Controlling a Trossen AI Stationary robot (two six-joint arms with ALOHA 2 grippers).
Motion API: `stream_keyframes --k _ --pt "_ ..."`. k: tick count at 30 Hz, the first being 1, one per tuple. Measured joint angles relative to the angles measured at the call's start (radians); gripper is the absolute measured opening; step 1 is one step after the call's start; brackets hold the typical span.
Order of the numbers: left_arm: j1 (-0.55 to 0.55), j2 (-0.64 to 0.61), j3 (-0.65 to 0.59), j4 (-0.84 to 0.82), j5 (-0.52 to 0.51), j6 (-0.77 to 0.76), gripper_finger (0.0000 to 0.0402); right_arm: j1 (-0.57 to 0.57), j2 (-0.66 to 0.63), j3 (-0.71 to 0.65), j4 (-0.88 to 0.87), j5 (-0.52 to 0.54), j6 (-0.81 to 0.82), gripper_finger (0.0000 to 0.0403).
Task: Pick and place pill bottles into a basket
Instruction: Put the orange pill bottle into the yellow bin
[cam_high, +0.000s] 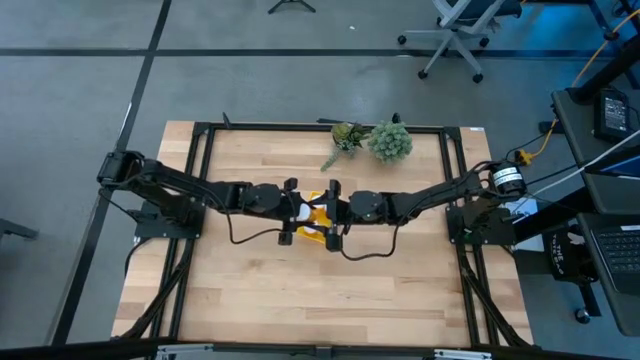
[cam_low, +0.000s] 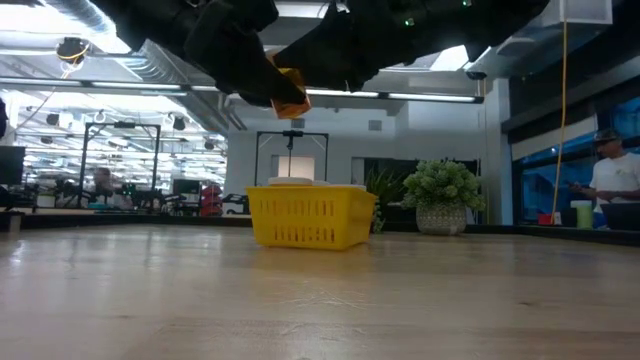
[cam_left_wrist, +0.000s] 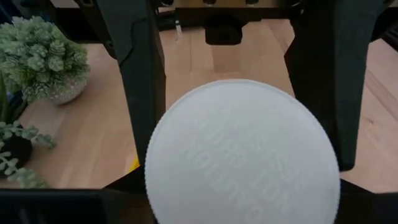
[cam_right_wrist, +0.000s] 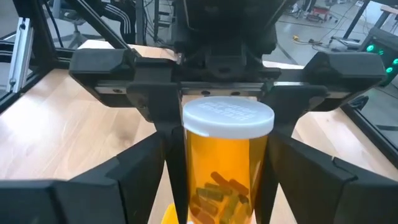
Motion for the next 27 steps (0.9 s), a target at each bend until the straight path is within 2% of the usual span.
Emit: stream_keyframes --k 4,17,27 --pt "0.001 0.0 0.031 -0.065 -0.001 0.007 0.0189 -0.004 -0.001 0.0 -0.003 0.0 0.003 0.0287" --pt "0.001 0.0 0.035 -0.075 0.015 0.002 0.0189 -0.008 -0.001 0.0 -0.006 -0.007 0.0 0.0284" --pt "0.0 0.0 0.036 -0.081 0.029 0.003 0.0189 -0.008 0.0 0.0 -0.007 -0.006 0.0 0.0212"
